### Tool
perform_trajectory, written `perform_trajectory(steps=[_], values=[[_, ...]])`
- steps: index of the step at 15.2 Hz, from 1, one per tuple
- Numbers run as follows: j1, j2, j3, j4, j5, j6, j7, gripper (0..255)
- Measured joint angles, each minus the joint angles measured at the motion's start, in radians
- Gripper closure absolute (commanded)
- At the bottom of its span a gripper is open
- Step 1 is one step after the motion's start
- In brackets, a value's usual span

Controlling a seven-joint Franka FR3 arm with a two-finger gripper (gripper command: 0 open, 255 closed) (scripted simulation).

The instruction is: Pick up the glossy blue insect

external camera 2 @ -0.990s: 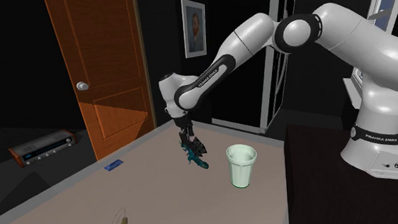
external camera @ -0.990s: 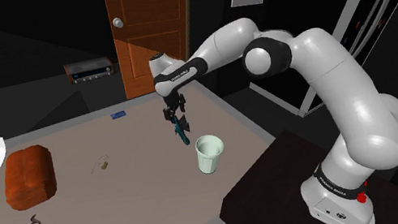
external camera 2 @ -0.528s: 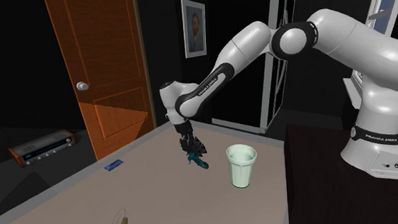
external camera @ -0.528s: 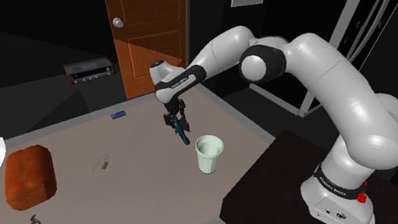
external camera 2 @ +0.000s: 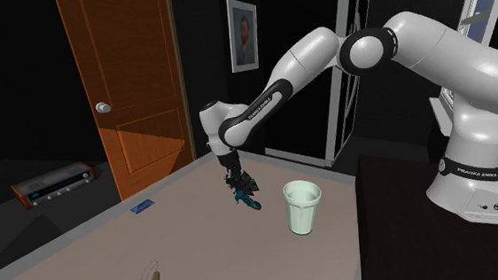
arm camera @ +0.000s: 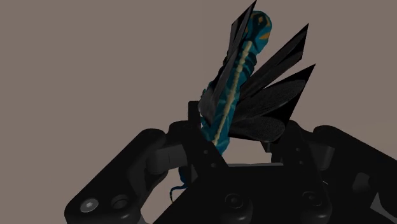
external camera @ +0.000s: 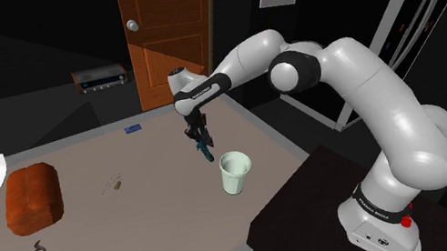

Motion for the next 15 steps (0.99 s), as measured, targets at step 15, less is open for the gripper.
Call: perform_trajectory(steps=[15], values=[[-0.005,-0.118,0.008,-0.047,0.009,-0.075,-0.013,255]])
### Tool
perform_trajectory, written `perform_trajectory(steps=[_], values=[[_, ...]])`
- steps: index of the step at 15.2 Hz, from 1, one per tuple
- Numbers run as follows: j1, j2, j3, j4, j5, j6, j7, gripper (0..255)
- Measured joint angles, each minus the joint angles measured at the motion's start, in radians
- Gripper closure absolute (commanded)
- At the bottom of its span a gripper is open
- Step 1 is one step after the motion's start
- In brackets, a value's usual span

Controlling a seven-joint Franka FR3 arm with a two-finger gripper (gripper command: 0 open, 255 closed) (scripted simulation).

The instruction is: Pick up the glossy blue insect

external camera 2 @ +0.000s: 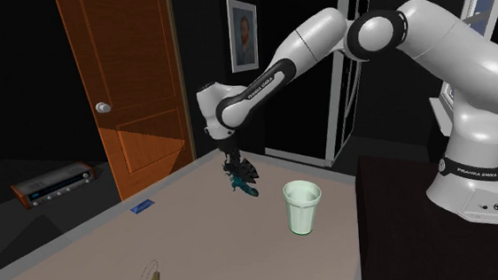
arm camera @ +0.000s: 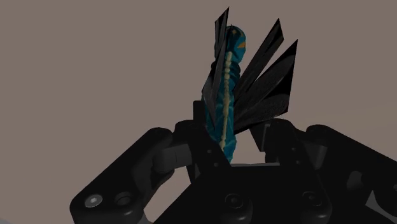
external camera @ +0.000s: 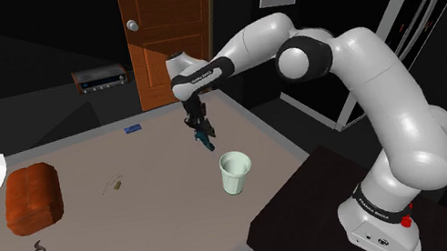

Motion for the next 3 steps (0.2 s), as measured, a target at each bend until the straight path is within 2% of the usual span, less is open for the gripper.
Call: perform_trajectory(steps=[3], values=[[-0.002,-0.025,0.001,-0.008,0.002,-0.017,-0.004,255]])
